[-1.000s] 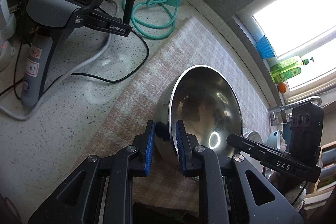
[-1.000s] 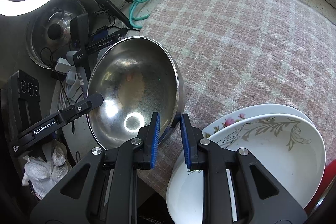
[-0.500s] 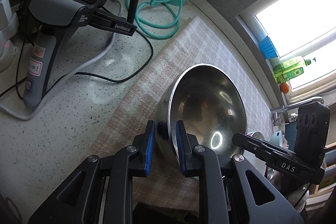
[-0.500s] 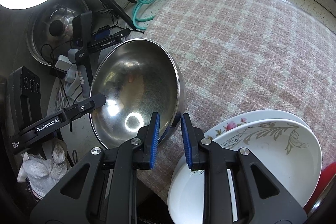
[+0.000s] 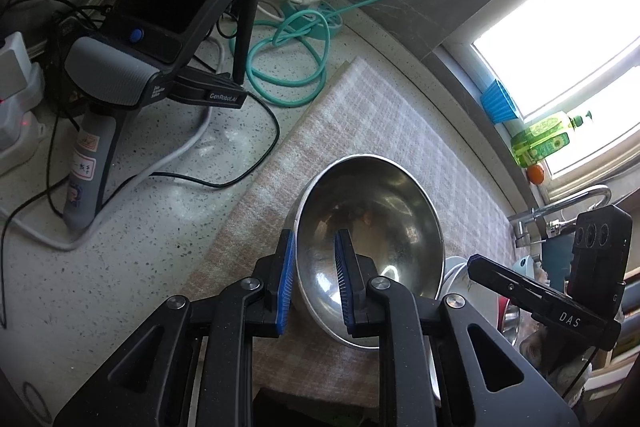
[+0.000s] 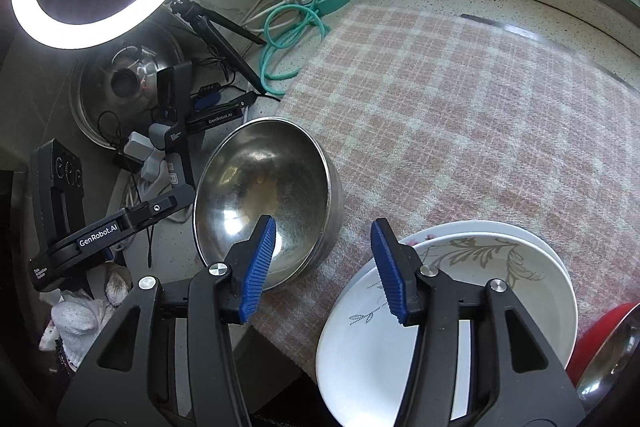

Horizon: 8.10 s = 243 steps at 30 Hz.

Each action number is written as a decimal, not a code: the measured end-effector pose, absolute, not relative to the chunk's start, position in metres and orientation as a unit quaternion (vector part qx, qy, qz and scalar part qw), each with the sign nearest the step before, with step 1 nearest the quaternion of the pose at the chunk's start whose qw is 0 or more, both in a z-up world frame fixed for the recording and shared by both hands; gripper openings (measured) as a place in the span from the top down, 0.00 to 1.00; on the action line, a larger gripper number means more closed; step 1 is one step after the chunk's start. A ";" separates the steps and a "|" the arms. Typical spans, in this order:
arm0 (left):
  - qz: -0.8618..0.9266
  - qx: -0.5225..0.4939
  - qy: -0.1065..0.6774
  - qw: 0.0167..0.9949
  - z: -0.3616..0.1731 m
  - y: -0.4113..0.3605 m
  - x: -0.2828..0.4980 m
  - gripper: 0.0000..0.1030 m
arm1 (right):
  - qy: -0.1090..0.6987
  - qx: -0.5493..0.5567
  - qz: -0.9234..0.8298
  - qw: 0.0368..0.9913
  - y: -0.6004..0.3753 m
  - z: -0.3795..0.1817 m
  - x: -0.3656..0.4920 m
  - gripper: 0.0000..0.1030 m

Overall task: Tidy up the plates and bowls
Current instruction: 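Lower the steel bowl onto the cloth and open the right gripper, then move the right gripper to the red-backed steel bowl and grasp its rim, then lift the red-backed bowl and carry it over the large steel bowl, then lower the red-backed bowl into the steel bowl and open the right gripper, then move the right gripper to the pale blue bowl by the faucet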

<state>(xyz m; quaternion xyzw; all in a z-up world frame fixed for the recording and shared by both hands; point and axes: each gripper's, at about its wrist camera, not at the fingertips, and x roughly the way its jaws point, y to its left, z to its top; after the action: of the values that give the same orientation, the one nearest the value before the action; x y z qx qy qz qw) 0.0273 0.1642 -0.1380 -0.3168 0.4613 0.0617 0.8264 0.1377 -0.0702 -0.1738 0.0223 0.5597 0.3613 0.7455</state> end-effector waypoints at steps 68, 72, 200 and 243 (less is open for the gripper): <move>-0.220 -0.119 0.569 0.783 -0.168 -0.175 0.124 0.77 | 0.569 0.200 0.167 0.780 -0.407 -0.223 0.105 0.55; -0.215 -0.108 0.571 0.785 -0.170 -0.179 0.126 0.79 | 0.572 0.205 0.167 0.776 -0.406 -0.226 0.106 0.64; -0.030 -0.152 0.522 0.838 -0.149 0.136 0.062 0.83 | 0.564 -0.093 0.288 0.768 0.009 -0.192 0.115 0.73; -0.079 -0.131 0.466 0.872 -0.096 0.086 0.063 0.53 | 0.464 0.078 0.199 0.860 -0.168 -0.125 0.101 0.02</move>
<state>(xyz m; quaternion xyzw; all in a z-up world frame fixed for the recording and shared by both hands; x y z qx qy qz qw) 0.0625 0.0858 -0.0962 -0.1308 0.4657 -0.0787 0.8717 0.1014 -0.1675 -0.1252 0.0775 0.4636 0.1989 0.8600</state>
